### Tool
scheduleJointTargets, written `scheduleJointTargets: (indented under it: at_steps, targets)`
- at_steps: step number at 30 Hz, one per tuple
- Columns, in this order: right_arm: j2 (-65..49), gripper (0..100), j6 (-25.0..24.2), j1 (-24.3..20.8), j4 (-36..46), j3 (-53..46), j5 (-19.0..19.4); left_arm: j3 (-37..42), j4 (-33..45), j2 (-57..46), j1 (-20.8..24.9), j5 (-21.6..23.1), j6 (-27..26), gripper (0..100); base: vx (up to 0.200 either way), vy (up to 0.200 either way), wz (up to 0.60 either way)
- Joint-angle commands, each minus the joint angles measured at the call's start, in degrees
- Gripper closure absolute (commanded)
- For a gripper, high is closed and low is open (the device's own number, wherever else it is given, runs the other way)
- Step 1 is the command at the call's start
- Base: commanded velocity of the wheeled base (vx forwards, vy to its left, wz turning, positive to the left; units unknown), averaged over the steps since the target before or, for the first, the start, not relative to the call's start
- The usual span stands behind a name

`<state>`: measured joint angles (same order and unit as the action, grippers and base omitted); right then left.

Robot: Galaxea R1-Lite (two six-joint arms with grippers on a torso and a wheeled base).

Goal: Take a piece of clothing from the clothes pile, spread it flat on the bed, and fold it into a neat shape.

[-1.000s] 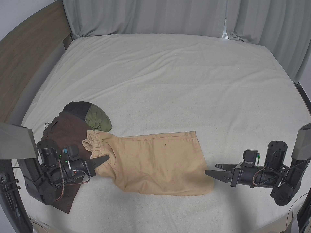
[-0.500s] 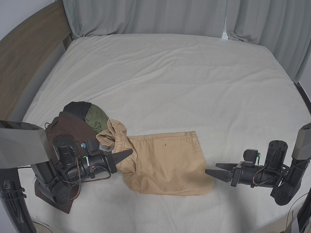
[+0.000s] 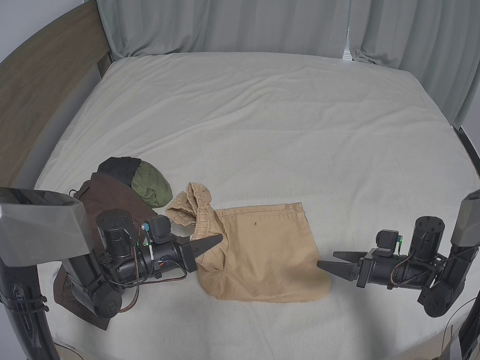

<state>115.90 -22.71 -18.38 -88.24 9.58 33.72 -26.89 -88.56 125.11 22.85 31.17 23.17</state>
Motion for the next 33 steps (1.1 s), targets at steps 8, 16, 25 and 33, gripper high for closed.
scheduleJointTargets:
  at_steps: [8, 16, 25, 33]
  targets:
    - [-0.3, 0, 0.0, 0.5, 0.0, 0.0, 0.2, -2.2, 0.1, 2.5, 3.3, 0.6, 0.4, 100, 0.0, 0.0, 0.0]
    - [-0.3, 0, -0.1, 0.6, 0.0, 0.4, 0.0, -4.8, 0.0, 4.8, 5.1, 0.8, 1.1, 100, 0.0, 0.0, 0.0]
    - [-0.2, 0, -0.2, 2.1, 0.0, 1.6, 0.0, -8.4, 1.0, 6.6, 6.4, 0.8, 1.8, 100, 0.0, 0.0, 0.0]
    - [-0.3, 0, -0.5, 3.3, 0.0, 3.1, -0.1, -11.0, 0.6, 8.0, 8.4, 2.1, 5.1, 100, 0.0, 0.0, 0.0]
